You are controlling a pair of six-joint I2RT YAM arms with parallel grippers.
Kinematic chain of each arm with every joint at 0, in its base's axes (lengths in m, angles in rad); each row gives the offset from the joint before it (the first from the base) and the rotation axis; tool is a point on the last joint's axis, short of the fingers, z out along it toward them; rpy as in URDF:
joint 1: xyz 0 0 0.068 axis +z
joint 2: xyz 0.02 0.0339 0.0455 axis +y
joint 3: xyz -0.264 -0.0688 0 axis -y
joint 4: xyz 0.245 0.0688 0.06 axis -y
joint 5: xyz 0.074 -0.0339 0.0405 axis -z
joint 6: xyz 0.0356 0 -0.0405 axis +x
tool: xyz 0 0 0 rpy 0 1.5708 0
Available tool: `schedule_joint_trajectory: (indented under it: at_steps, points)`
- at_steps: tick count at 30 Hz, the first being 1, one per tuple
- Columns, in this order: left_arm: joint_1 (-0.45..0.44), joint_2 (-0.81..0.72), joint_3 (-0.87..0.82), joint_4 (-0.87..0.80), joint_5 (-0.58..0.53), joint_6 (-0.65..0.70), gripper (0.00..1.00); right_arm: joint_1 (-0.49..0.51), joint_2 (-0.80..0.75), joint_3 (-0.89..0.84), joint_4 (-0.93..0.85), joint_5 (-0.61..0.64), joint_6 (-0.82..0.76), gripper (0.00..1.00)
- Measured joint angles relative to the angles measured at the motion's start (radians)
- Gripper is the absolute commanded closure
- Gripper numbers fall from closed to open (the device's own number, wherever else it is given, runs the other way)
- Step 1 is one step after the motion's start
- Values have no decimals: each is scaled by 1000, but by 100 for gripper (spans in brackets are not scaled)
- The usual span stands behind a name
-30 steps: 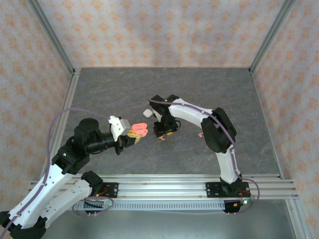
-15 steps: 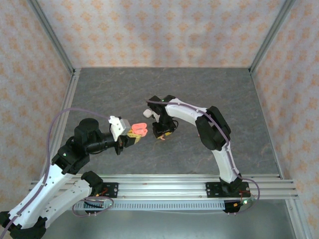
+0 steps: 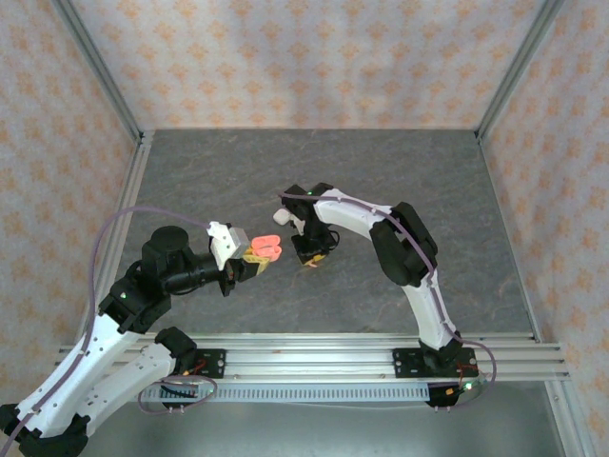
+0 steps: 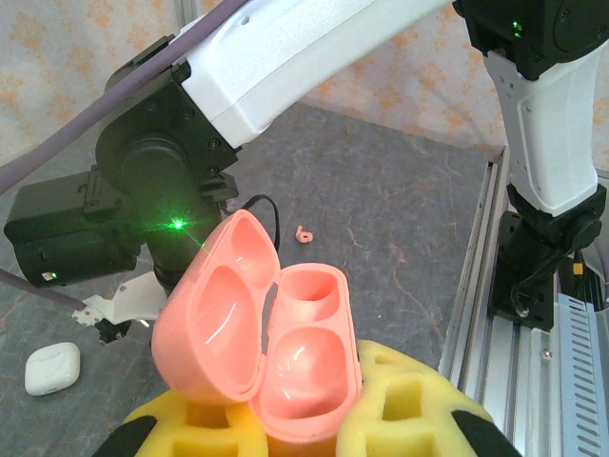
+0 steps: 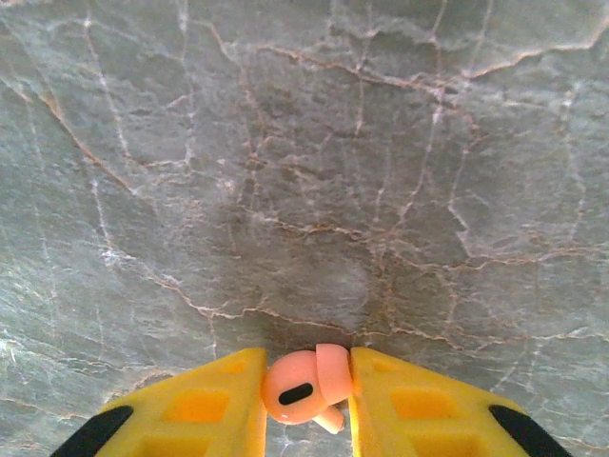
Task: Insert the wireless bluetooth earbuds into the charging case
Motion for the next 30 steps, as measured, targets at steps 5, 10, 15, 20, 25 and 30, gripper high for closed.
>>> schedule_joint_trajectory:
  at_steps: [5, 10, 15, 20, 25, 30]
  points:
    - [0, 0, 0, 0, -7, 0, 100, 1, -24, -32, 26, 2, 27, 74]
    - [0, 6, 0, 1, -7, 1, 100, 0, -138, -111, 78, 15, 101, 75]
    - [0, -13, -47, 77, -16, 3, 100, -9, -337, -173, 149, 50, 200, 75]
    - [0, -75, -184, 271, -76, -5, 100, -12, -538, -216, 237, 104, 302, 76]
    - [0, 0, -183, 410, -100, -2, 100, -14, -704, -277, 345, 129, 400, 76]
    - [-1, 102, -163, 480, -112, 1, 100, -8, -802, -315, 450, 129, 478, 76]
